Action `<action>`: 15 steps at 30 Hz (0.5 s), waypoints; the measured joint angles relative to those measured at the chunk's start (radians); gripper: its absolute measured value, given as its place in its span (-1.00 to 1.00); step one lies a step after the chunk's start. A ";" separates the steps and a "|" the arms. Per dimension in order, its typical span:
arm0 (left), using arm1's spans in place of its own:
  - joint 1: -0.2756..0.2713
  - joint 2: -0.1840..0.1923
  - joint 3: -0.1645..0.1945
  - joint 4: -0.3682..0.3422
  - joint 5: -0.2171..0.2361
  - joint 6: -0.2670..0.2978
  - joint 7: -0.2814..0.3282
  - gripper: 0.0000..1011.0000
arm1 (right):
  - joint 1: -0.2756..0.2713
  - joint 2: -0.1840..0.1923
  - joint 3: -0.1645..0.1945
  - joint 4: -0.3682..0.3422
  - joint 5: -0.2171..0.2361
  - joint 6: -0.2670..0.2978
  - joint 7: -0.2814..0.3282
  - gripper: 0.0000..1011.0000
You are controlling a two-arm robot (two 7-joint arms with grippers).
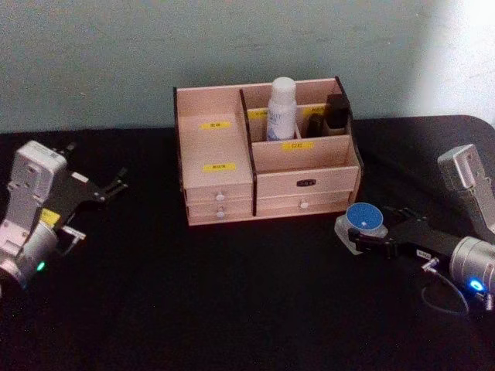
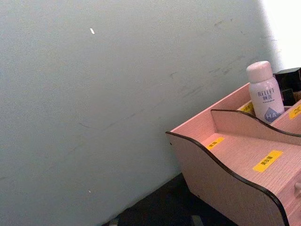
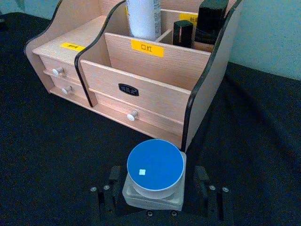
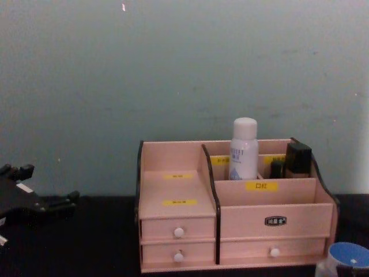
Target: Pick up the facial cleanser and watermelon frost from the table and place them into the tiered storage box.
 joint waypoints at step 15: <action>0.000 0.000 0.000 0.000 0.000 0.000 0.000 0.98 | 0.000 0.000 0.000 -0.001 0.000 -0.001 0.000 0.56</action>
